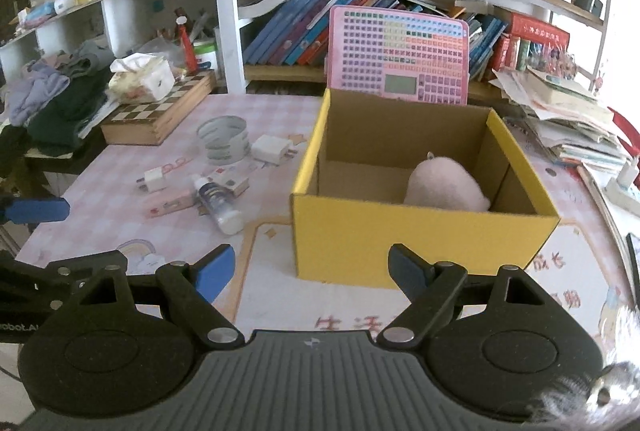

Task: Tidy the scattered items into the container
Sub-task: 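Withdraw both grippers from the box and move toward the spray bottle and pink tube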

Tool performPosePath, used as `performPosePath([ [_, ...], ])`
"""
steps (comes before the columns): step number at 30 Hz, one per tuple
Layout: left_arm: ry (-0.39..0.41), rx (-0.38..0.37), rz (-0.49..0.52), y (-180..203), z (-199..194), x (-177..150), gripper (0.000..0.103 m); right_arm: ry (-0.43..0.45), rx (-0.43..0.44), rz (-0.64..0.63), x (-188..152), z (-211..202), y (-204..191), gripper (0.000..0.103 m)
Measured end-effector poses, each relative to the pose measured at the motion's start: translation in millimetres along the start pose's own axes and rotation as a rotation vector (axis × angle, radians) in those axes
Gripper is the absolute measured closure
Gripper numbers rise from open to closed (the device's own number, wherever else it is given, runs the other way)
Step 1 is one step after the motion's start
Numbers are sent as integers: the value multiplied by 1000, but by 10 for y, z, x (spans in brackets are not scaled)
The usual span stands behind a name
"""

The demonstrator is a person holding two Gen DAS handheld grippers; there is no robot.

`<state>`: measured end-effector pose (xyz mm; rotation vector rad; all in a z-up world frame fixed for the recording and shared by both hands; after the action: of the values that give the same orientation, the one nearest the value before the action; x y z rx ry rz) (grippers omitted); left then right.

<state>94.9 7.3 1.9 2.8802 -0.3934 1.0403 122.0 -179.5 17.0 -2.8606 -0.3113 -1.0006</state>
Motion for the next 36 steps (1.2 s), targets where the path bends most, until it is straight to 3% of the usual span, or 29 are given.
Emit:
performPosePath([
  [15,-78,7,-16,-326,-42,-361,16,-89,46,-35,-201,127,-544,20],
  [36,-123,14,-111,-702,-26,-515,16,-161,85,-166,-138,316,-1055,20],
])
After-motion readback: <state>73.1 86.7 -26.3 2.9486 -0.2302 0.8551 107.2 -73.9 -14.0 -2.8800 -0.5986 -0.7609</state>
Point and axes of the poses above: each gripper's, at about its wrist camera, not at the fingertips, and z roughly the way its jaws point, y to its right, x to its top, the point moved 2 cm from there along z, roughly the way its jaws point, and after that the axes turned 12 degrees about -y, right-handed, at the moved point
